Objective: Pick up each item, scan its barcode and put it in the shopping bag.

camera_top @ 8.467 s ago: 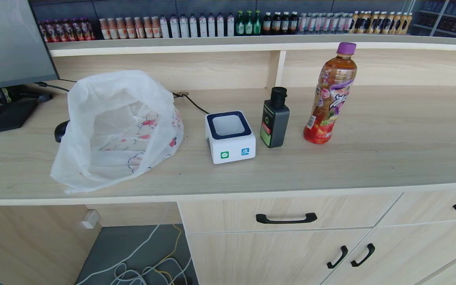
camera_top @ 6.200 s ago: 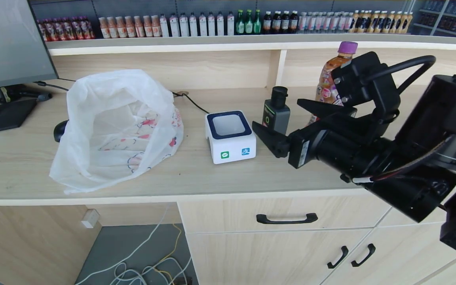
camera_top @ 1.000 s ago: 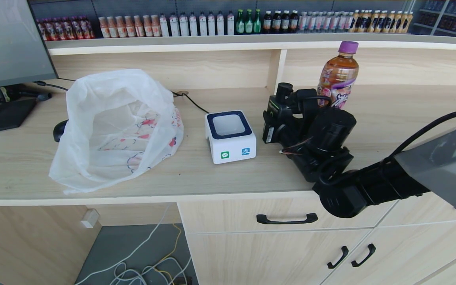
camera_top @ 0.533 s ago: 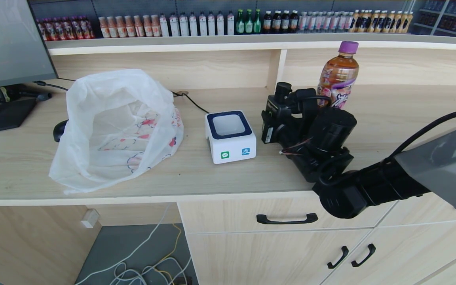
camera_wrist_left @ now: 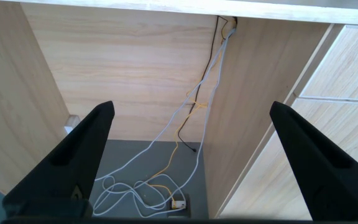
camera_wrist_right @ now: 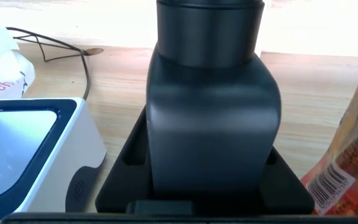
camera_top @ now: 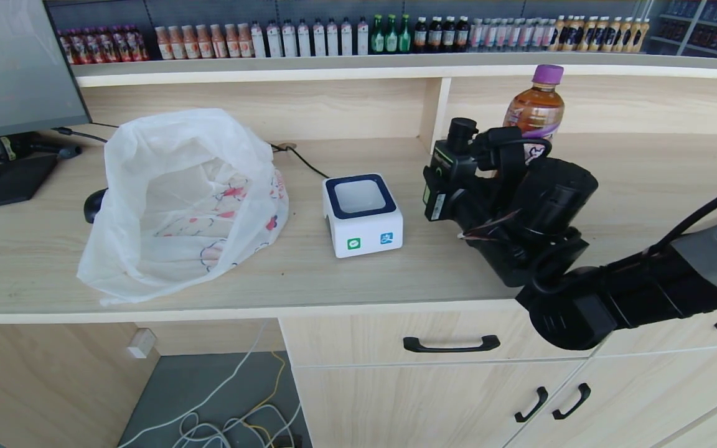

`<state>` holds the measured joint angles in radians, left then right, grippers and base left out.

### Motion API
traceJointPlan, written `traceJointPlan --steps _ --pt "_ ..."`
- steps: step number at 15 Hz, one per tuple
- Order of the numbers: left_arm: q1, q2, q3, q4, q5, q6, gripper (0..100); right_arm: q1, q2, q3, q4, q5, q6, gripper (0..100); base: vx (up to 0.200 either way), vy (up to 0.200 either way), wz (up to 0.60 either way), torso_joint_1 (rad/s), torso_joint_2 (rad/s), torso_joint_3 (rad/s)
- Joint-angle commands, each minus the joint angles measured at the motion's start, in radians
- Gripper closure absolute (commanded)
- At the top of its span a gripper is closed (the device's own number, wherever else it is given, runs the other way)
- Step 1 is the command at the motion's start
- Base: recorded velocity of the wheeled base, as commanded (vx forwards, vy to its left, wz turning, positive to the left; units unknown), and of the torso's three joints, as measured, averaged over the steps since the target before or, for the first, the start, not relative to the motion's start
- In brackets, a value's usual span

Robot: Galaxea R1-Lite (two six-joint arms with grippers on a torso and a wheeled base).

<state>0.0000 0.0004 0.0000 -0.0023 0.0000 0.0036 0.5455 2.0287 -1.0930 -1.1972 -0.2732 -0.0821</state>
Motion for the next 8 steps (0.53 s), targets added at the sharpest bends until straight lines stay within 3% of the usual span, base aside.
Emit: traceJointPlan --steps 1,8 --pt "0.0 0.0 0.0 -0.001 0.0 0.001 0 0.001 -0.09 0.071 -0.001 -0.001 -0.002 100 0.0 0.0 0.0 0.0 0.0 0.0" --pt "0.0 0.0 0.0 -0.001 0.0 -0.001 0 0.001 -0.3 0.263 -0.001 -0.004 -0.004 100 0.0 0.0 0.0 0.0 0.0 0.0"
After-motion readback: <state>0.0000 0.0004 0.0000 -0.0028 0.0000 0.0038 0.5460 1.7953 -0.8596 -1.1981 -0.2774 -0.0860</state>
